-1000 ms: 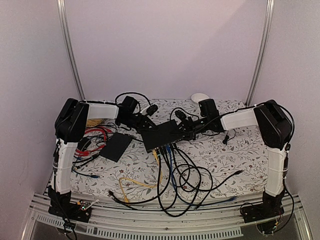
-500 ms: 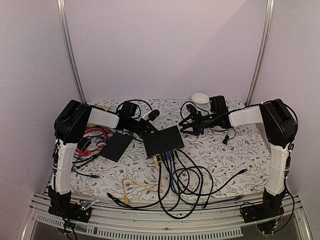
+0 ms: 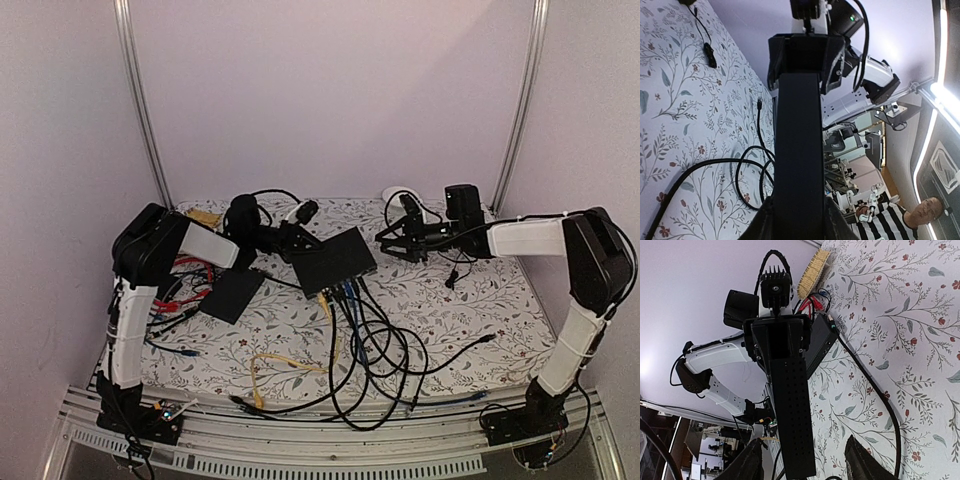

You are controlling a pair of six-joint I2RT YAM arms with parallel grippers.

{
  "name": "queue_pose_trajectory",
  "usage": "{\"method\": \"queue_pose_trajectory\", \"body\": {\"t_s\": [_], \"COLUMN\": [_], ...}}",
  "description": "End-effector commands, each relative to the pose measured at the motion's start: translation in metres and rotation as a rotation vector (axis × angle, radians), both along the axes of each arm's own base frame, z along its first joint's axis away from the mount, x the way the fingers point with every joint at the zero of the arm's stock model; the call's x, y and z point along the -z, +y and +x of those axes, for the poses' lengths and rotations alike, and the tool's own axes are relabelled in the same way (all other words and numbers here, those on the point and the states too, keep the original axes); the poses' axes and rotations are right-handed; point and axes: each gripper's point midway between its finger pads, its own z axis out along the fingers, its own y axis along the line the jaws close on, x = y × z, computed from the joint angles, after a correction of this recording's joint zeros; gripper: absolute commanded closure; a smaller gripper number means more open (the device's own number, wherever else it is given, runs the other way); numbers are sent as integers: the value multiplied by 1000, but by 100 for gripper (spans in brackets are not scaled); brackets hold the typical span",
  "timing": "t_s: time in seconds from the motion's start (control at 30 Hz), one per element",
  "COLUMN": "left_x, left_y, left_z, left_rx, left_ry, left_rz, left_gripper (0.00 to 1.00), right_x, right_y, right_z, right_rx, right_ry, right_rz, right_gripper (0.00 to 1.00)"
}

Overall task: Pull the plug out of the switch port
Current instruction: Pass from the left arm to the right

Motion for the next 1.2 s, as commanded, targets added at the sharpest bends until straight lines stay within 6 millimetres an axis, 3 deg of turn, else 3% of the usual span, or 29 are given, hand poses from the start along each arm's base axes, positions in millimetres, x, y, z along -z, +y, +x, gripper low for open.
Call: {"method": "queue_pose_trajectory", "body": {"t_s": [0.0, 0.27, 0.47, 0.87, 0.9, 0.97, 1.17], "left_x": [-37, -26, -30, -88, -90, -116, -151], "left_y": [-8, -3, 8, 25, 27, 35, 39], "left_z": [22, 50, 67, 76, 77, 75, 68], "left_rx": [-158, -384, -580, -829, -846, -878, -879], "left_ry": [-117, -83, 1, 32, 39, 25, 21], "left_rz": [32, 144, 109, -75, -83, -131, -205], "left_gripper": [100, 100, 100, 100, 100, 100, 100], "right_x": [-27, -56, -63, -85, -88, -96, -118], "right_y": [-15, -25, -3, 65, 66, 66, 60], "right_z": [4, -4, -19, -78, -81, -84, -91], "right_rx": [118, 243, 271, 213, 217, 228, 236], "right_ry": [-130, -223, -230, -198, -197, -204, -232], "right_rz": [-29, -55, -44, 46, 53, 66, 101], "right_gripper": [46, 46, 47, 47, 47, 47, 47]}}
